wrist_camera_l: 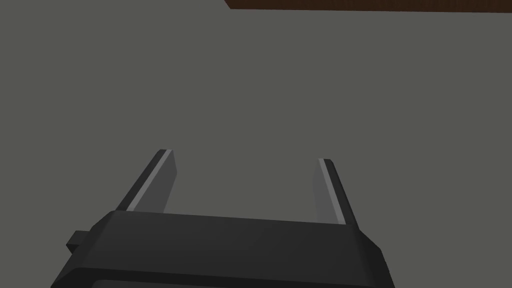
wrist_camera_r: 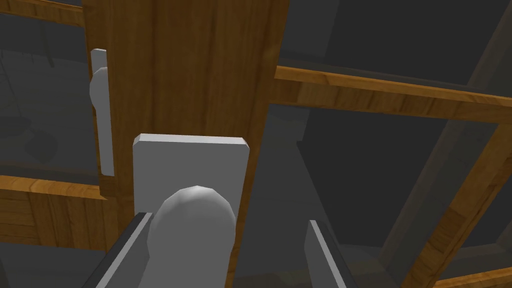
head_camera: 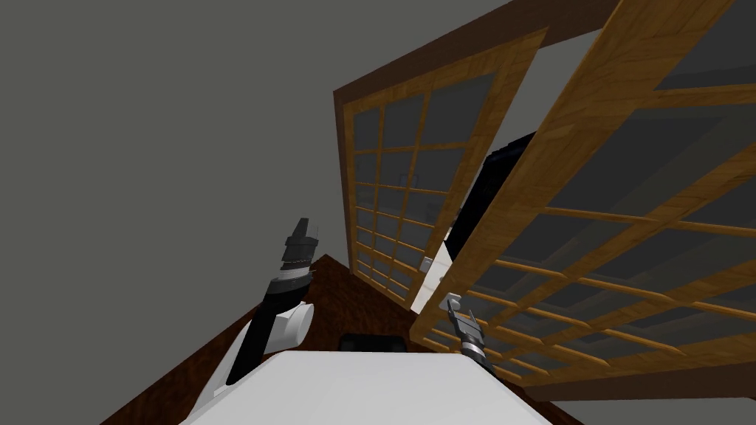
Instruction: Pull the door open
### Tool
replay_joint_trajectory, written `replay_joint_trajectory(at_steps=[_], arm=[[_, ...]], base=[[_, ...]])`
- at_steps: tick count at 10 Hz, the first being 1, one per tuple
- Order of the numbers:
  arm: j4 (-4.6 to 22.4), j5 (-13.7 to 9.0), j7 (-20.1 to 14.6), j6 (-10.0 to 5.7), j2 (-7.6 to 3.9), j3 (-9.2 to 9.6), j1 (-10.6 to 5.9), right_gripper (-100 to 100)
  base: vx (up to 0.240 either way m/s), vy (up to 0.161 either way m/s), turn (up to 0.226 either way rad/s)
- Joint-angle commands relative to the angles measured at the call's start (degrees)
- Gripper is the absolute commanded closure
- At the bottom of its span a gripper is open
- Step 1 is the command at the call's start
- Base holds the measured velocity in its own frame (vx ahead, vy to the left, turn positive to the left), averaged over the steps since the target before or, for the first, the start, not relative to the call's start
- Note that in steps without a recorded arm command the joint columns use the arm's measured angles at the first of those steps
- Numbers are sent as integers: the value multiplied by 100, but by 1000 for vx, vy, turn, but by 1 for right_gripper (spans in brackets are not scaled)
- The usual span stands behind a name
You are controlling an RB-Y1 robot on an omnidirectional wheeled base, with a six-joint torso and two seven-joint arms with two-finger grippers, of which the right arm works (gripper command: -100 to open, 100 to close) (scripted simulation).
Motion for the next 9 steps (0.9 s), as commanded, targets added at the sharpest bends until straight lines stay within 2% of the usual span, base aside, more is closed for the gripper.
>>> replay_joint_trajectory(at_steps=[1,9], arm=[[-34,80,-153,-80,-116,146,57,100],[-388,583,-855,-532,-653,1009,160,100]], base=[[-232,-51,276],[-208,-56,165]])
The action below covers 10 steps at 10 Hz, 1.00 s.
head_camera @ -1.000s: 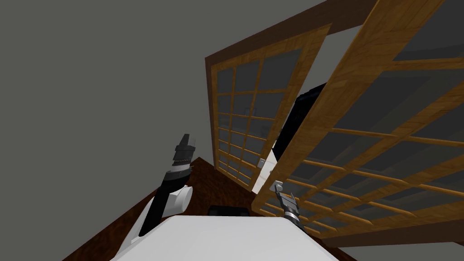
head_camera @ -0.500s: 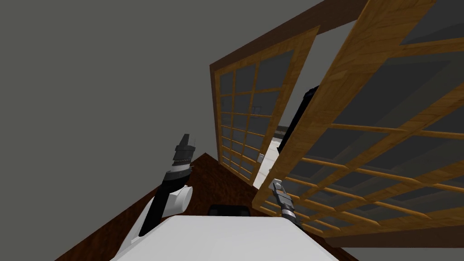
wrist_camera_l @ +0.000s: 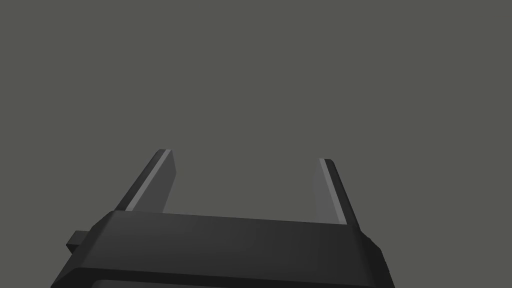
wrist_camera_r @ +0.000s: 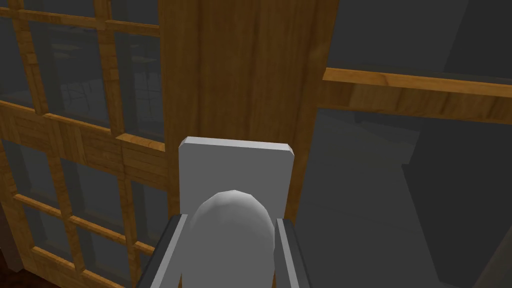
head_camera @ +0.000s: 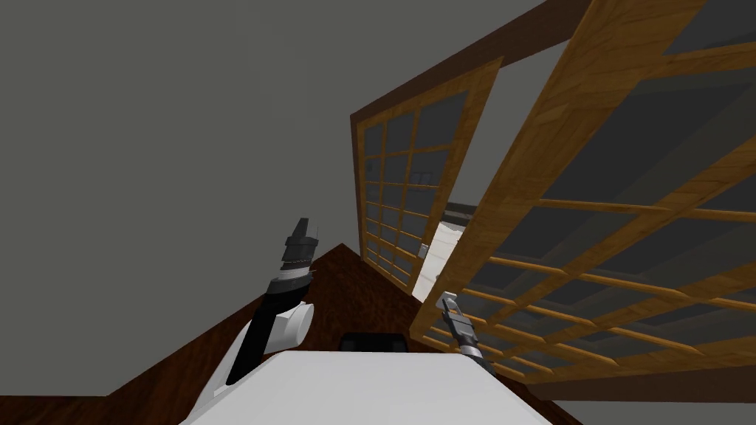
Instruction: Pull the door open
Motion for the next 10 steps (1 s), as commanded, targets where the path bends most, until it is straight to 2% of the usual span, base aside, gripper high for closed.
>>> replay_joint_trajectory(at_steps=[1,2,3,9,10], arm=[[-89,85,-155,-111,-151,142,44,100],[-18,62,-104,-81,-77,99,0,100],[-4,124,-219,-196,-151,230,47,100],[67,312,-609,-656,-484,640,221,100],[38,290,-556,-563,-457,608,232,100]], base=[[-259,-57,203],[-113,-14,57],[-172,-1,132],[-249,-29,130],[-107,-15,14]])
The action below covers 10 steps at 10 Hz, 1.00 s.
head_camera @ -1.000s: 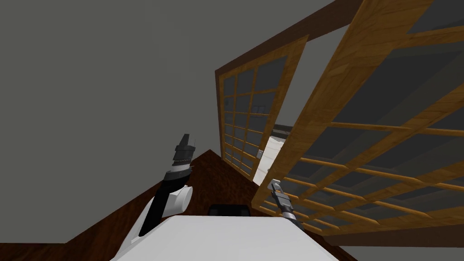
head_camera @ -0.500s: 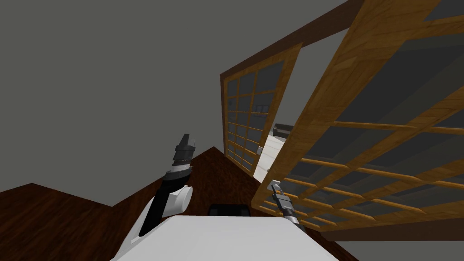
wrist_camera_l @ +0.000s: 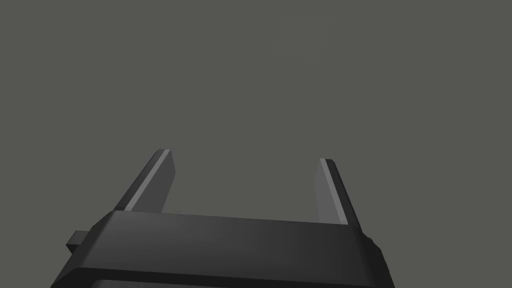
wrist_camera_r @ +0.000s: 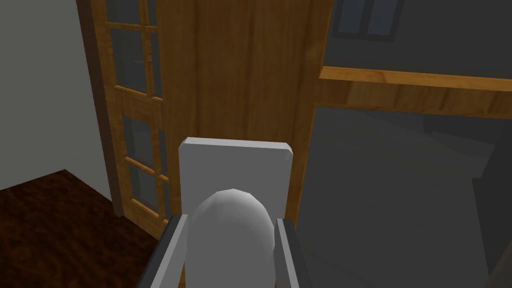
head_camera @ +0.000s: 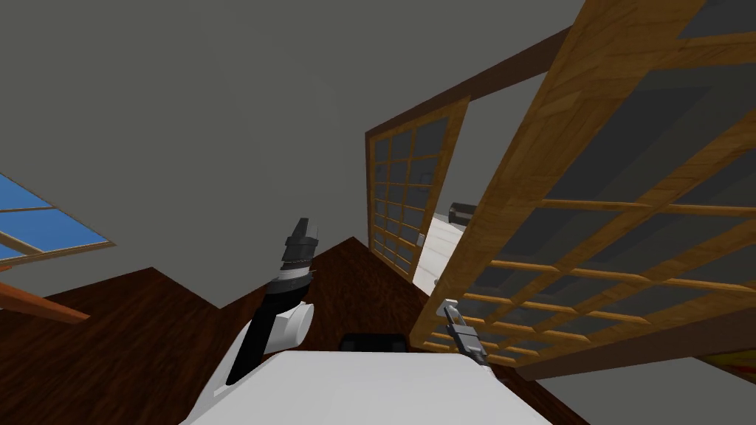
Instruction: Pull the door open
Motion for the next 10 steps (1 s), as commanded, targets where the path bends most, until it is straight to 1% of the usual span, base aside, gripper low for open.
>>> replay_joint_trajectory(at_steps=[1,3,5,6,10], arm=[[60,37,-71,-75,-35,49,-17,100],[123,77,-146,-155,-71,100,-34,100],[195,122,-232,-245,-112,159,-54,100],[249,155,-296,-313,-144,203,-69,100],[370,231,-440,-466,-213,302,-102,100]], base=[[-170,-17,148],[-219,-29,136],[-222,-75,145],[-245,-34,189],[-222,-23,111]])
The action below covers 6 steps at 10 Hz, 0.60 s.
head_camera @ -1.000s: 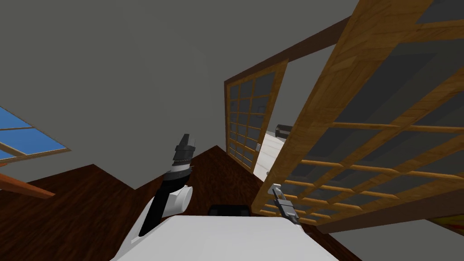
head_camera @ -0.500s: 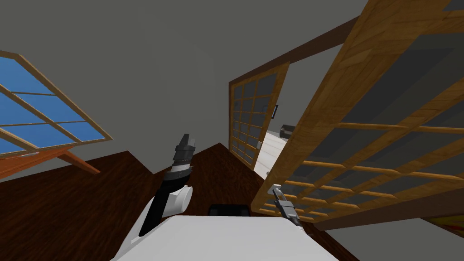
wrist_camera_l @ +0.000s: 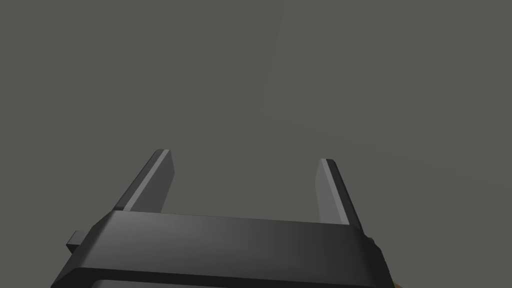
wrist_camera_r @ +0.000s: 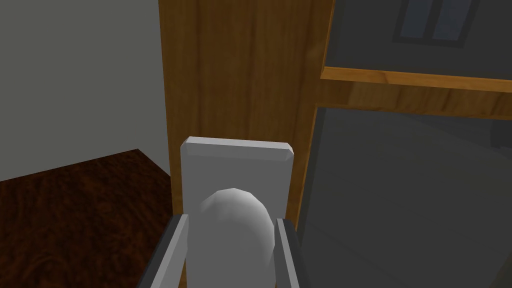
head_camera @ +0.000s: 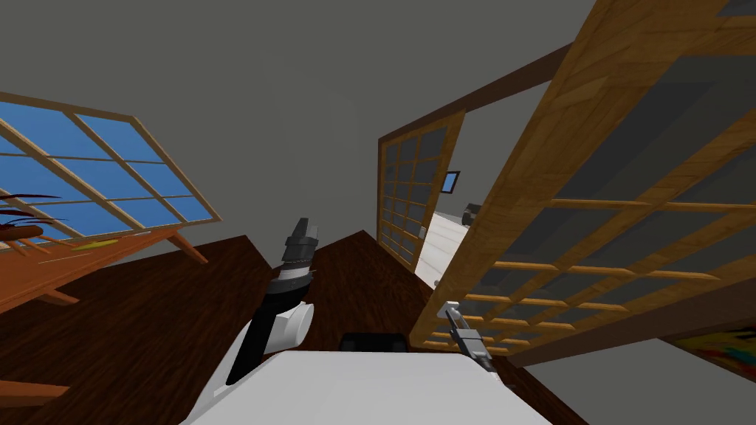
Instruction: Pull the door open
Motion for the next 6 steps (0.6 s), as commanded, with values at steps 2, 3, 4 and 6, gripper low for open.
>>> replay_joint_trajectory(at_steps=[2,3,4,6], arm=[[71,25,-56,-48,-11,50,-10,100],[107,38,-85,-82,-20,72,-24,100],[149,52,-120,-121,-30,97,-40,100],[243,84,-196,-210,-53,152,-77,100]], base=[[-111,-23,66],[-175,-43,138],[-178,-66,126],[-212,-47,137]])
